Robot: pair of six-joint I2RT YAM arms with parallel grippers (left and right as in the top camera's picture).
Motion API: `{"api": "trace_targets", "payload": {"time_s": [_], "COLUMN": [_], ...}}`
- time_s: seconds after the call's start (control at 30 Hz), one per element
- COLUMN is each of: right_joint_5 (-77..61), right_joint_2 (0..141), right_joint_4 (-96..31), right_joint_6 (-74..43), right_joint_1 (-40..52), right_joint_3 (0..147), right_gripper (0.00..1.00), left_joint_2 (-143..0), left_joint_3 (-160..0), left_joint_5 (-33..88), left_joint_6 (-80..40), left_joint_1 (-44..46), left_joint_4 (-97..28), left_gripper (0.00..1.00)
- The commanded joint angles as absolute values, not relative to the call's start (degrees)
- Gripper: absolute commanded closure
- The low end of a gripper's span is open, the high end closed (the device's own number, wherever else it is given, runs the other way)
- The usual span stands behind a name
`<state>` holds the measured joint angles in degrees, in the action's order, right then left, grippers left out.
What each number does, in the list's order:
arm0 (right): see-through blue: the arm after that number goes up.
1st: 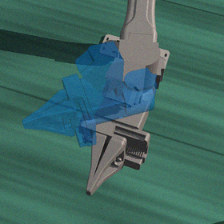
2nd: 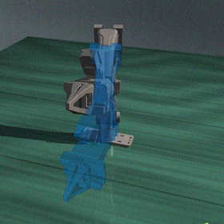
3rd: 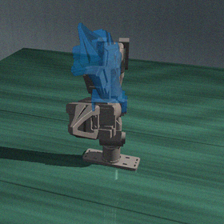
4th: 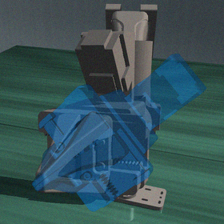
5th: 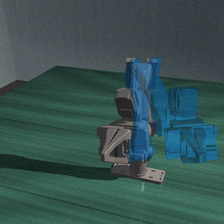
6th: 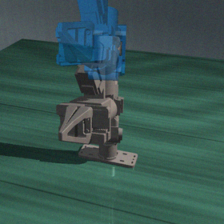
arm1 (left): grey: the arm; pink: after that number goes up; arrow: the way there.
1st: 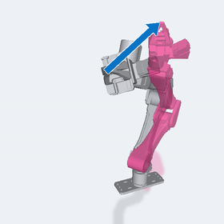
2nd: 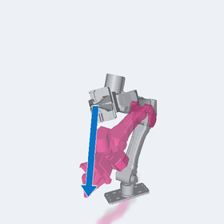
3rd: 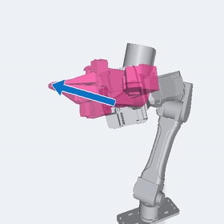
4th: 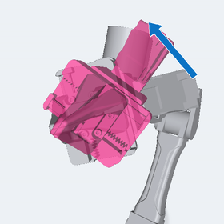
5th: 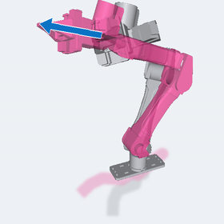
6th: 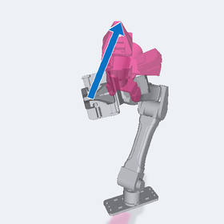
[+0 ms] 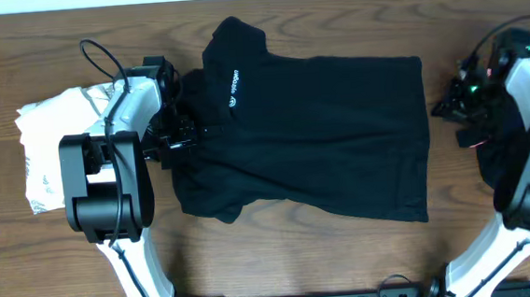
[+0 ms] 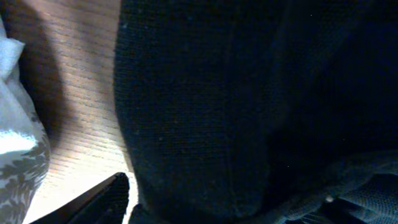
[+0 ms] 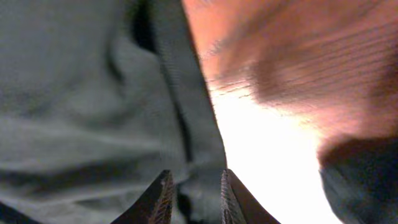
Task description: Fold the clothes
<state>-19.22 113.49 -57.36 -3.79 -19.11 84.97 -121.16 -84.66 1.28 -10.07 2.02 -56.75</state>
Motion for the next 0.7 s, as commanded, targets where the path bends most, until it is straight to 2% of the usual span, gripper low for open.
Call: {"api": "trace_targets", "payload": {"time_s": [0.0, 0.13, 0.27, 0.5, 0.67], "right_joint_5": [-18.09, -16.36, -13.82, -13.69, -13.69], "right_joint_2": [105.67, 103.48, 103.53, 103.63, 103.63], "right_joint_4": [-60.38, -67.2, -69.82, -63.09, -57.71], "right_joint_6": [-0.95, 0.93, 0.91, -0.19, -0.4], "right_joint_1": [-16.25, -12.49, -8.54, -5.91, -5.91], "right_joint_3": [86.98, 86.87, 84.18, 73.93, 67.46], "right_gripper": [0.75, 0.75, 0.76, 0.79, 0.8], "left_joint_2": [-122.89, -122.85, -122.74, -122.74, -122.67], "left_joint_3": [-83.0, -83.0, -83.0, -83.0, -83.0], "left_joint_5": [0.99, 1.08, 1.54, 14.2, 15.29], "left_joint_6": [-10.15, -10.17, -10.17, -7.53, -7.33], "left_joint_1": [2.33, 2.35, 2.35, 2.33, 2.33], "left_joint_4": [-56.34, -58.26, -62.65, -65.45, -62.83], "left_gripper": [0.19, 0.11, 0.1, 0.1, 0.1]}}
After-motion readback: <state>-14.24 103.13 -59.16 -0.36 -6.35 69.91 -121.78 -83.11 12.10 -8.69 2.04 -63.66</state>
